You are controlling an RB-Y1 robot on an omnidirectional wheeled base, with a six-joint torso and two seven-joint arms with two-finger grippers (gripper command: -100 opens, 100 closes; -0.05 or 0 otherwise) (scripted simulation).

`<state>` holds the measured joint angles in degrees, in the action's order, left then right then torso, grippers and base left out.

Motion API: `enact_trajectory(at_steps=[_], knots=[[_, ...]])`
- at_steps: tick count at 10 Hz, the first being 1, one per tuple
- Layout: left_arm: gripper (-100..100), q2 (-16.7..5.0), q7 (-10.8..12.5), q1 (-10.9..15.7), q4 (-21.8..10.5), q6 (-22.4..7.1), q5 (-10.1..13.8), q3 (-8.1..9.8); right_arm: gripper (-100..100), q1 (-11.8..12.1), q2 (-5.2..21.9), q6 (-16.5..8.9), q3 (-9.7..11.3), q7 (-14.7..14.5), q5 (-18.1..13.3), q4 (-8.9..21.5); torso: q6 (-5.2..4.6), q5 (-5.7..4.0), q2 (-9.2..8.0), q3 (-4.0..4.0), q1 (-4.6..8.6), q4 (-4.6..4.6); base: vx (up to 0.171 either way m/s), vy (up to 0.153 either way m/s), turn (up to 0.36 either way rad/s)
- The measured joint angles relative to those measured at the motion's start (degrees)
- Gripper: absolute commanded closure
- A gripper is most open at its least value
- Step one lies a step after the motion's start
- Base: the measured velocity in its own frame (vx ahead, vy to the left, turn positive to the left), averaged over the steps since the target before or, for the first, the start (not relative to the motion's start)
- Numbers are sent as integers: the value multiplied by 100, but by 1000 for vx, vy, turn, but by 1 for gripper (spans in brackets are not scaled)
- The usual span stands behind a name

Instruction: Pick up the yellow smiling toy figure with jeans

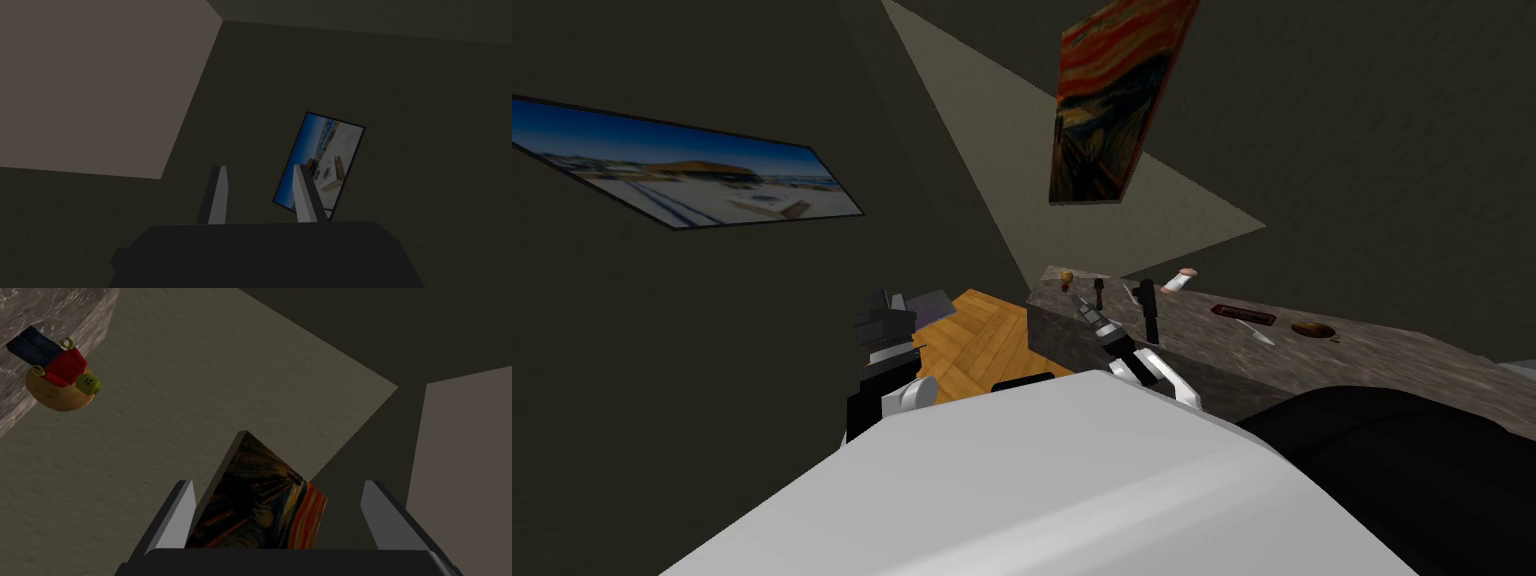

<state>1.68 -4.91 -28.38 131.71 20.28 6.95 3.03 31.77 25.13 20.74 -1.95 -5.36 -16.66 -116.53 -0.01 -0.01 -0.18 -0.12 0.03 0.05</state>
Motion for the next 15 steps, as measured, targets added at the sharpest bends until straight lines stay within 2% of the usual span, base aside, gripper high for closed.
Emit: enact_trajectory(at_steps=[2, 3, 8, 10, 12, 15], knots=[[0, 0, 0, 0, 0, 0, 0, 0, -100, -22, 257, 65, -43, -251, -272, 301, 1, 1, 7, 4, -2, -2, -13, 11, 53], [0, 0, 0, 0, 0, 0, 0, 0, -100, -58, 392, 54, -58, -417, -447, 472, 1, 0, 19, 11, -1, -4, 6, 8, 22], [0, 0, 0, -1, 0, 0, 0, 0, -100, -204, 1038, -68, -172, -892, -953, 988, 1, 1, 25, 15, -3, -6, 10, 15, 43], [0, 0, 0, -1, 0, 0, 0, 0, -100, -309, 1372, -77, -240, -1177, -1247, 1352, 1, 2, 28, 17, -7, -7, 10, 15, 44], [0, 0, 0, -1, 0, 0, 0, 0, -100, -354, 1529, -94, -263, -1409, -1436, 1596, 1, 1, 24, 14, -3, -5, 13, 19, 55], [0, 0, 0, -1, 0, 0, 0, 0, -100, -624, 1952, -197, -266, -1881, -1880, 2182, 4, 0, 35, 21, 1, -8, 27, 1, 111]])
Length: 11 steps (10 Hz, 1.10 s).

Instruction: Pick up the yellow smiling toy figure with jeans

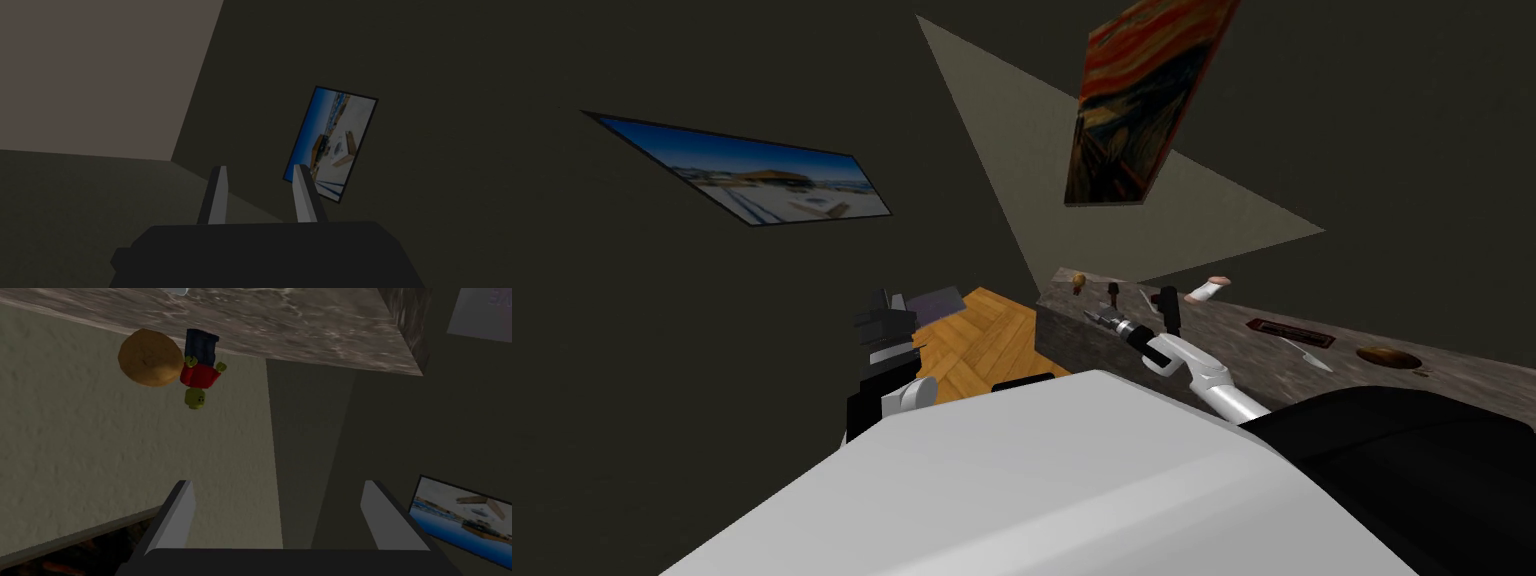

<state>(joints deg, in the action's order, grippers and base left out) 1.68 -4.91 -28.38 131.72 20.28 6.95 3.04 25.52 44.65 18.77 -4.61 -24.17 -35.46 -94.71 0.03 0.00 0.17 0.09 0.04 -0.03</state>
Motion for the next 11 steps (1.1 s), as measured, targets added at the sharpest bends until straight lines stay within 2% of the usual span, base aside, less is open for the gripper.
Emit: enact_trajectory(at_steps=[3, 5, 7, 8, 11], knots=[[0, 0, 0, -1, 0, 0, 0, 0, -100, 21, 254, -21, -99, -374, -263, 296, -3, -1, 3, 2, 0, -1, 43, 0, 47], [0, 0, 0, -1, 0, 0, 0, 0, -100, -93, 393, -75, -75, -551, -409, 513, -2, 0, 7, 4, -4, -2, 73, 10, 56], [0, 0, 0, -1, 0, 0, 0, 0, -100, -237, 499, -85, -86, -897, -640, 866, -1, 1, 20, 12, -9, -5, 94, 24, 89], [0, 0, 0, -1, 0, 0, 0, 0, -100, -247, 586, -151, -77, -1034, -749, 944, -2, 2, 23, 13, -11, -5, 80, 9, 4], [0, 0, 0, -1, 0, 0, 0, 0, -100, -465, 724, -177, -37, -1319, -946, 1371, -2, 0, 16, 10, -4, -4, 79, 3, 62]])
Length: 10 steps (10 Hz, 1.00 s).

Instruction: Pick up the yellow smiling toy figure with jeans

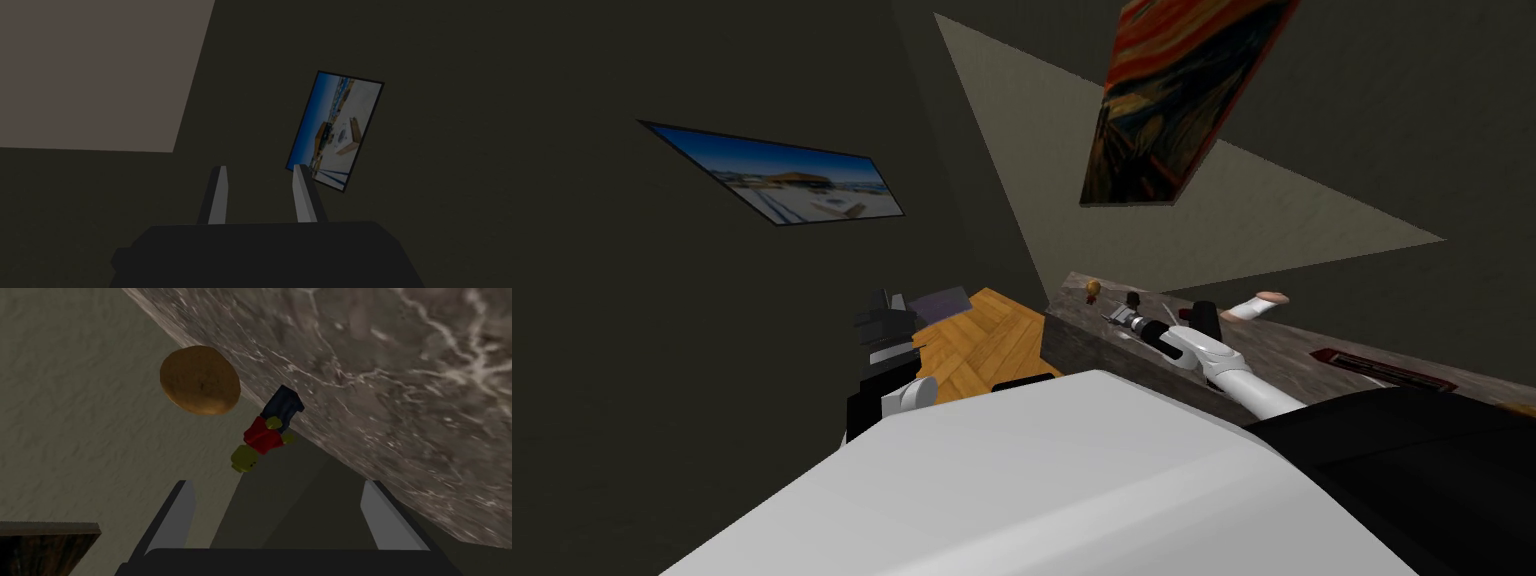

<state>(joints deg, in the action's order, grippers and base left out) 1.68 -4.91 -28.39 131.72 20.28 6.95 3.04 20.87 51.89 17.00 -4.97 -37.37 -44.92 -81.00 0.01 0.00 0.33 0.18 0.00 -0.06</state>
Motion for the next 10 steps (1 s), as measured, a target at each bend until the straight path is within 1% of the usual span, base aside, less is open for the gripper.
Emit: enact_trajectory(at_steps=[2, 3, 4, 5, 6, 7, 10], knots=[[0, 0, 0, 0, 0, 0, 0, 0, -100, -119, 82, 12, -6, -258, -146, 300, -1, 0, 7, 4, -6, -2, 125, 34, 69], [0, 0, 0, -1, 0, 0, 0, 0, -100, -223, 116, 6, 28, -406, -240, 495, 1, 3, 23, 13, -15, -5, 162, 47, 120], [0, 0, 0, -1, 0, 0, 0, 0, -100, -237, 162, -54, 83, -509, -321, 549, 2, 4, 29, 17, -18, -7, 68, 16, 25], [0, 0, 0, 0, 0, 0, 0, 0, 0, -238, 166, -73, 90, -527, -329, 549, -3, 2, 4, 4, -10, -3, 13, 3, -2], [0, 0, 0, 0, 0, 0, 0, 0, -100, -239, 166, -71, 89, -525, -328, 548, -3, 1, -18, -9, -5, 3, 7, 1, 2], [0, 0, 0, 0, 0, 0, 0, 0, 100, -240, 166, -72, 90, -525, -329, 548, -4, 1, -27, -15, -3, 5, 0, 0, 0], [0, 0, 0, 1, 0, 0, 0, 0, 100, -240, 166, -71, 90, -525, -329, 548, -4, 0, -34, -19, -2, 7, 0, 0, 0]])
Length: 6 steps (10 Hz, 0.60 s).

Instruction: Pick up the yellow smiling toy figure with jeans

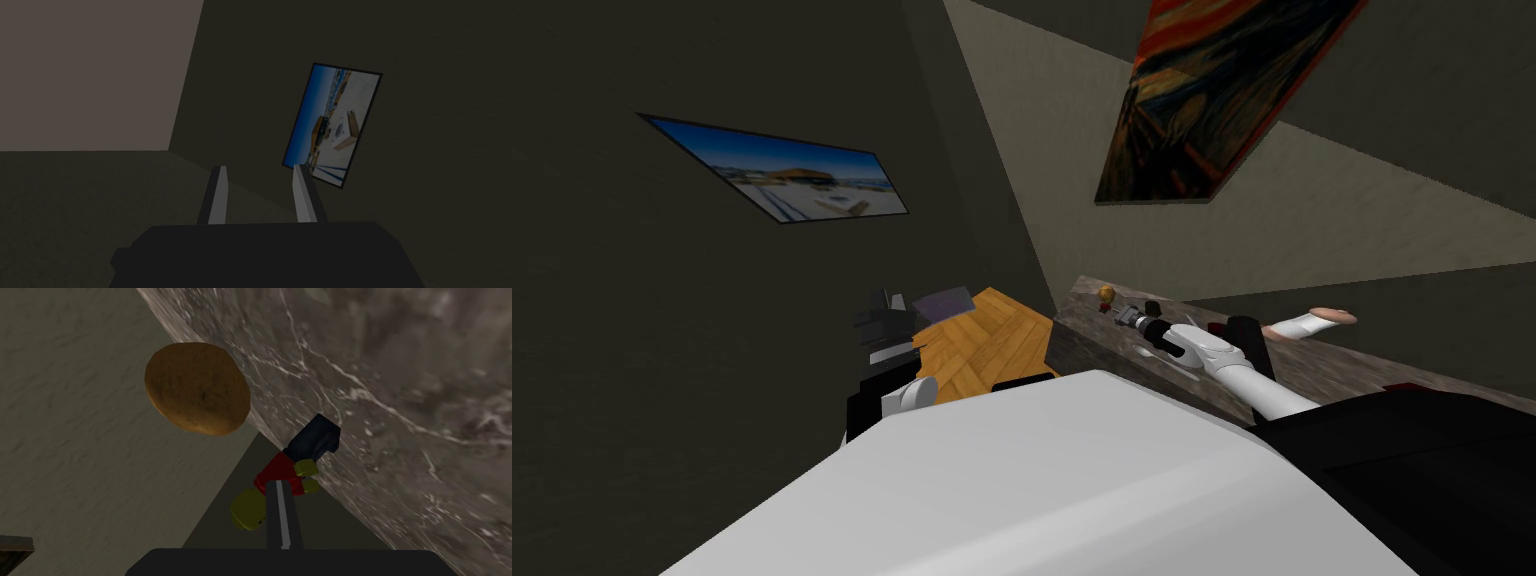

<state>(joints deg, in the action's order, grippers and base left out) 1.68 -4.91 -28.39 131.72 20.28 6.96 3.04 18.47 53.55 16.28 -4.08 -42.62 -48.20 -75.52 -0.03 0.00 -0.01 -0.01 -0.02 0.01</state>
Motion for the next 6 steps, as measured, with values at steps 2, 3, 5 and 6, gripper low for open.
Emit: enact_trajectory(at_steps=[2, 3, 5, 6], knots=[[0, 0, 0, 0, 0, 0, 0, 0, 0, 0, 0, 0, 0, 0, 0, 0, 0, 0, -1, 0, 0, 0, 0, 0, 0], [0, 0, 0, 0, 0, 0, 0, 0, -100, 0, 0, 0, 0, 0, 0, 0, 0, 0, -1, 0, 0, 0, -54, -83, 23], [0, -1, 0, 1, 0, 0, 0, 1, -100, -47, -4, -4, -56, -3, 41, 174, 0, -11, -22, -13, 55, 5, -75, -148, 100], [0, -1, 0, 1, 0, 0, 0, 1, -100, -111, -7, 12, -79, -33, 48, 278, 1, -13, -29, -16, 54, 6, -127, -166, 172]])
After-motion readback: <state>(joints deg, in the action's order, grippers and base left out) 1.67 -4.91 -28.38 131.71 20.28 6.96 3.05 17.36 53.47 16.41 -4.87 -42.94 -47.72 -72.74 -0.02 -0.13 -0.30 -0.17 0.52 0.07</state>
